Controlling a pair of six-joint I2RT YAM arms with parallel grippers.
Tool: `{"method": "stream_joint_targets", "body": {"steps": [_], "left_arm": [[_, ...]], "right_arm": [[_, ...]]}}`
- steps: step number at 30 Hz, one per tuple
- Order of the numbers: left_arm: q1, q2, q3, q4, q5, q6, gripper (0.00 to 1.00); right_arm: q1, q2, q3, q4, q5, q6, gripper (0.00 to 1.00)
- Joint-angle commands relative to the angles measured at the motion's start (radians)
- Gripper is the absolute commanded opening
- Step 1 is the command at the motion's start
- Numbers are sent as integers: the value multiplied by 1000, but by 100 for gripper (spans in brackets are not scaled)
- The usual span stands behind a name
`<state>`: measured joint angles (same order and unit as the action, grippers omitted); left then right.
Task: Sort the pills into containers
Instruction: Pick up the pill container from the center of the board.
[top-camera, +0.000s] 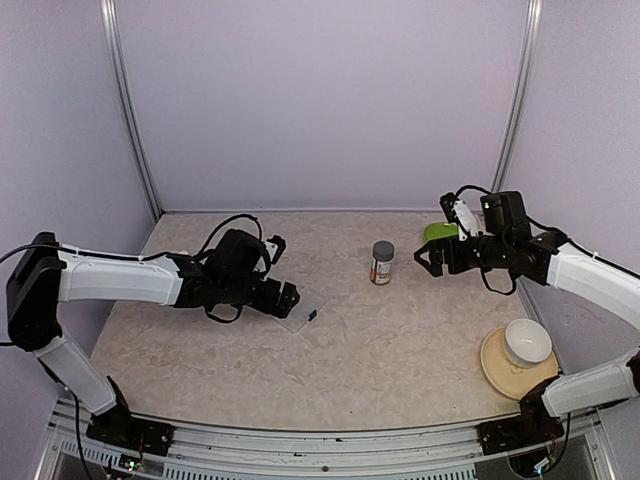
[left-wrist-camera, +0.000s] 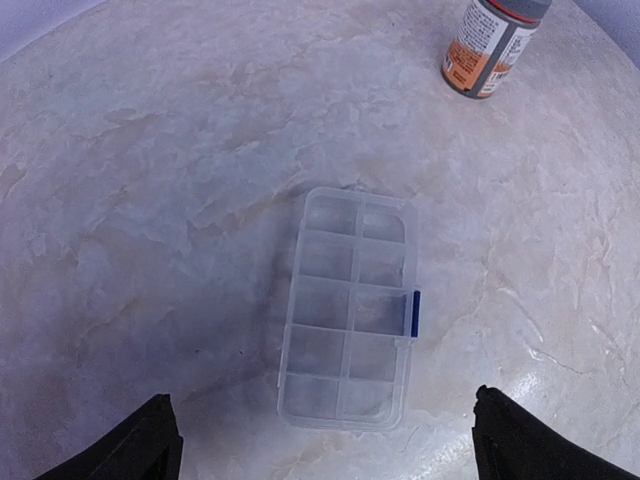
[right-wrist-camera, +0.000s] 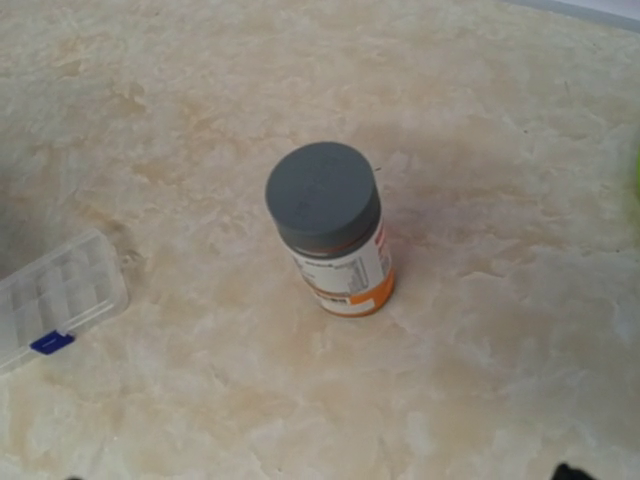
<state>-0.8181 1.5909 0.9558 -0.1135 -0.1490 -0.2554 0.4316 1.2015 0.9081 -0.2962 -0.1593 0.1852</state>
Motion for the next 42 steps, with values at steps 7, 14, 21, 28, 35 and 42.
{"method": "stream_joint_targets", "body": {"steps": [7,14,21,28,35,42], "left_arm": [[-7,111,73,-70,88,152,99],[-3,181,118,-86,82,218,99],[0,231,140,-85,119,243,99],[10,270,161,-96,144,250,98],[27,308,179,-103,149,238,93],[34,340,189,-101,138,231,87]], "right_arm": [[26,5,1,-23,10,3,100],[40,10,0,-33,10,-7,100],[44,8,-7,-40,23,-9,100],[44,9,-15,-34,22,-6,100],[45,13,-18,-33,19,-7,100],[47,22,-23,-29,14,-9,100]]}}
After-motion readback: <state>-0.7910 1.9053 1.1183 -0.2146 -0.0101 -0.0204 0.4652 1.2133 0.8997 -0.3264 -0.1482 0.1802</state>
